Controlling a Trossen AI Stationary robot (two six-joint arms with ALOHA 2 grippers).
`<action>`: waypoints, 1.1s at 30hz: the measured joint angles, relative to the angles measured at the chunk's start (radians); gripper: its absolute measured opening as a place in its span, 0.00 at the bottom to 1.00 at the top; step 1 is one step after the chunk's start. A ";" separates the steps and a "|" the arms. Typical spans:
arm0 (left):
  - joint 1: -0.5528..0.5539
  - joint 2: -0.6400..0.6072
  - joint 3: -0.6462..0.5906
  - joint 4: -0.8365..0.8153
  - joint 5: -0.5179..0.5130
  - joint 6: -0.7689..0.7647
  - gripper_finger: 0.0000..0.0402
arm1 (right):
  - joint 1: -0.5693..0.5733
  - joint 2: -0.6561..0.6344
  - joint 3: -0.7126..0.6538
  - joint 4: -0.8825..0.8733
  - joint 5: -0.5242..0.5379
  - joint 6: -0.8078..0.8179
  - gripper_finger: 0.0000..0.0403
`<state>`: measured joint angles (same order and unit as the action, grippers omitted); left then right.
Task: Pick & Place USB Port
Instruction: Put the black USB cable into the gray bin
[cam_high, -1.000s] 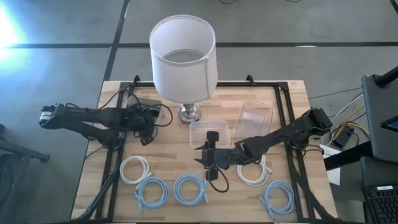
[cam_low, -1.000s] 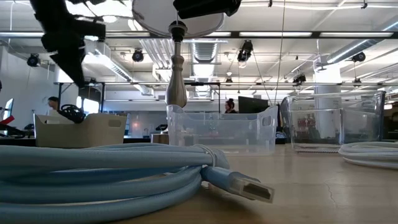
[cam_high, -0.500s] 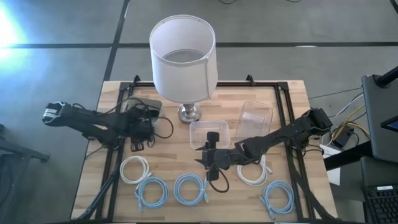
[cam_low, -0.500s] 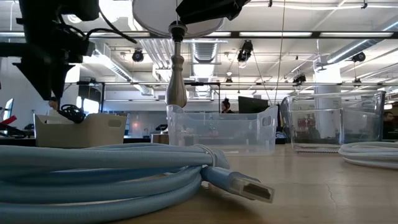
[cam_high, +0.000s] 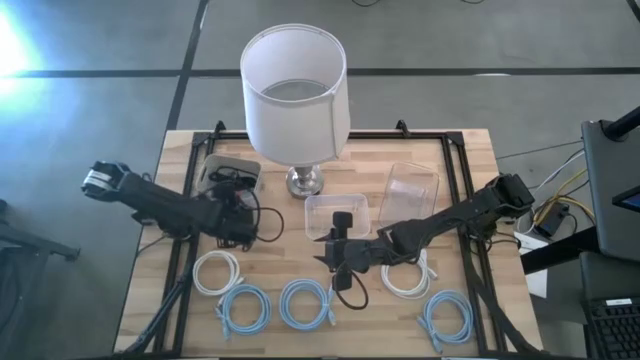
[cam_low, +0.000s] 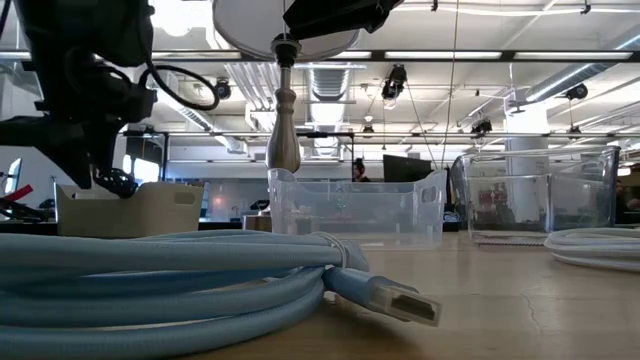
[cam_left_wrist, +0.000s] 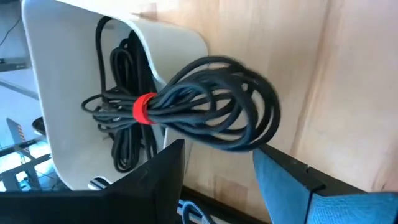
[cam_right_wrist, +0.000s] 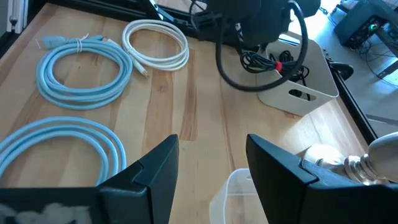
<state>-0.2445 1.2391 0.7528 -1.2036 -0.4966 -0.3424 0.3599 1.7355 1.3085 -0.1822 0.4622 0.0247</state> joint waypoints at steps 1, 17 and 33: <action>-0.001 0.011 0.000 0.001 0.000 0.000 0.48 | 0.000 0.000 0.000 0.000 0.000 0.000 0.46; -0.018 0.129 0.014 0.002 0.000 0.000 0.48 | 0.000 0.000 0.000 0.000 0.000 0.000 0.46; -0.027 0.130 0.062 0.155 -0.085 0.039 0.47 | 0.000 0.000 0.000 0.000 0.000 0.000 0.46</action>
<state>-0.2714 1.3693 0.8146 -1.0487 -0.5815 -0.3034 0.3599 1.7355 1.3083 -0.1825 0.4622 0.0248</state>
